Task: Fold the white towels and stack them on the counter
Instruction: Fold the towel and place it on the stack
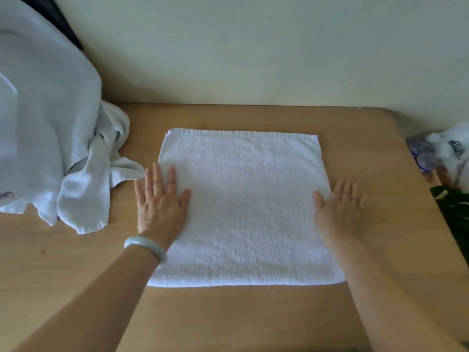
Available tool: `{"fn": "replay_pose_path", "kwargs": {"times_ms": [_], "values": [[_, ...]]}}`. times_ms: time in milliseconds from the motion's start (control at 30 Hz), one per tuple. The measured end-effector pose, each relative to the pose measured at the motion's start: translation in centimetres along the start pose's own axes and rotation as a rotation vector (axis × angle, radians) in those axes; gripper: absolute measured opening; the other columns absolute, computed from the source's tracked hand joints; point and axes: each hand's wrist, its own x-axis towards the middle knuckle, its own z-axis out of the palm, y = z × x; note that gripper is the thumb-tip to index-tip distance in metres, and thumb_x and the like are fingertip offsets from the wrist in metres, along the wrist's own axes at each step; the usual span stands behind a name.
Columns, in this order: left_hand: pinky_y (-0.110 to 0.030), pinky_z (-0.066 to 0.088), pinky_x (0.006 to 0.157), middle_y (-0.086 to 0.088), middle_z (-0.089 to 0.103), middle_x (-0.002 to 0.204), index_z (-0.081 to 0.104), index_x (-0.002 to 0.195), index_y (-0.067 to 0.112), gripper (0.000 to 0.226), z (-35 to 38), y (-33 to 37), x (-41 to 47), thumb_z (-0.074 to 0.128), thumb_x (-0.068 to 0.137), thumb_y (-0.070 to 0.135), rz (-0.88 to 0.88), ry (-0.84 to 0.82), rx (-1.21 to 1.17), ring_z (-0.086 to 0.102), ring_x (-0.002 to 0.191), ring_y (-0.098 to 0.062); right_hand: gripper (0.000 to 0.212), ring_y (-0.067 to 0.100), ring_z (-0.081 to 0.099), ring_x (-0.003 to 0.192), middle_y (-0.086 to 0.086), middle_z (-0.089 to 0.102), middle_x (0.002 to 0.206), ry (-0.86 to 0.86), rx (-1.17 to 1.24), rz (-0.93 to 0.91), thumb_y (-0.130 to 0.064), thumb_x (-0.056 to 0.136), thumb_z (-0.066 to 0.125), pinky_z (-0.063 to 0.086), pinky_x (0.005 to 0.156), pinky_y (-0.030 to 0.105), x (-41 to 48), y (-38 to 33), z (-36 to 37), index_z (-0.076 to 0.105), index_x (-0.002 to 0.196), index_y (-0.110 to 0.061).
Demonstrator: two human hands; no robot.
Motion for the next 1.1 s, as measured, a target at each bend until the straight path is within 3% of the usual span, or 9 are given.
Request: {"fn": "replay_pose_path", "kwargs": {"times_ms": [100,167,233,533,700,833,900,1000,1100], "values": [[-0.052,0.005,0.121,-0.014,0.001,0.163,0.010,0.156,0.014,0.065,0.9,5.9,-5.4,0.017,0.100,0.046,0.262,0.075,0.014,-0.001,0.151,-0.029,0.069,0.027,0.004,0.149,0.015,0.008,0.160,0.114,0.091,-0.257,-0.046,0.101,0.020,-0.005,0.121,0.043,-5.7,-5.5,-0.1,0.010,0.152,0.000],[-0.055,0.015,0.119,-0.013,0.007,0.163,0.018,0.155,0.012,0.062,2.4,8.5,-9.3,0.026,0.099,0.036,0.388,0.055,-0.008,0.005,0.151,-0.029,0.063,0.029,0.020,0.147,0.016,0.023,0.157,0.110,0.113,-0.451,-0.038,0.098,0.026,0.006,0.120,0.045,-9.9,-8.9,1.8,0.027,0.149,0.000],[-0.056,0.019,0.118,-0.008,0.005,0.164,0.015,0.156,0.014,0.061,3.4,8.4,-11.0,0.028,0.099,0.033,0.379,-0.006,-0.024,0.004,0.152,-0.024,0.059,0.026,0.025,0.145,0.012,0.026,0.156,0.049,0.129,-0.471,-0.033,0.098,0.026,0.015,0.117,0.047,-12.2,-9.5,3.1,0.033,0.148,-0.003],[-0.057,0.009,0.120,-0.001,0.004,0.165,0.011,0.157,0.028,0.063,1.9,2.5,-12.1,0.023,0.098,0.046,0.213,-0.054,0.023,0.002,0.152,-0.021,0.067,0.020,0.009,0.149,0.007,0.012,0.162,0.025,-0.017,-0.381,-0.048,0.099,0.016,0.014,0.119,0.047,-12.5,0.3,3.0,0.015,0.153,-0.008],[-0.055,0.008,0.119,-0.007,-0.005,0.165,0.006,0.157,0.024,0.073,0.4,-1.6,-12.9,0.024,0.096,0.059,0.427,-0.117,0.054,-0.004,0.151,-0.028,0.077,0.024,0.004,0.150,0.010,0.003,0.162,-0.040,0.007,-0.711,-0.055,0.098,0.028,0.009,0.120,0.046,-12.1,4.5,1.6,0.011,0.153,-0.004],[-0.063,0.022,0.114,-0.013,0.004,0.164,0.013,0.157,0.021,0.081,-0.6,-3.3,-12.4,0.031,0.093,0.068,0.650,-0.163,0.219,0.003,0.149,-0.040,0.068,0.029,0.011,0.149,0.013,0.011,0.161,-0.077,-0.096,-0.972,-0.045,0.098,0.040,0.020,0.118,0.048,-10.5,7.5,0.1,0.021,0.152,-0.007],[-0.065,0.029,0.110,-0.019,0.013,0.161,0.021,0.155,0.016,0.074,-0.7,-3.3,-12.0,0.033,0.095,0.058,0.690,-0.148,0.286,0.012,0.147,-0.046,0.057,0.032,0.019,0.147,0.017,0.022,0.158,-0.026,-0.162,-1.030,-0.022,0.097,0.036,0.023,0.117,0.046,-9.6,8.0,0.0,0.027,0.150,-0.005],[-0.065,0.039,0.102,-0.025,0.027,0.155,0.031,0.151,0.007,0.075,-0.6,-3.2,-11.2,0.056,0.082,0.021,0.743,-0.090,0.327,0.028,0.139,-0.052,0.053,0.032,0.033,0.141,0.018,0.035,0.152,0.081,-0.145,-1.066,0.002,0.092,0.030,0.021,0.114,0.040,-9.0,8.1,-0.1,0.036,0.145,-0.001],[-0.063,0.042,0.101,-0.019,0.030,0.156,0.033,0.151,0.008,0.092,-1.7,-3.2,-10.7,0.064,0.065,-0.004,0.693,-0.047,0.346,0.034,0.139,-0.045,0.061,0.026,0.039,0.138,0.012,0.038,0.151,0.127,-0.087,-1.014,0.010,0.084,0.049,0.021,0.114,0.037,-8.7,7.8,-0.5,0.041,0.143,-0.003]]}}
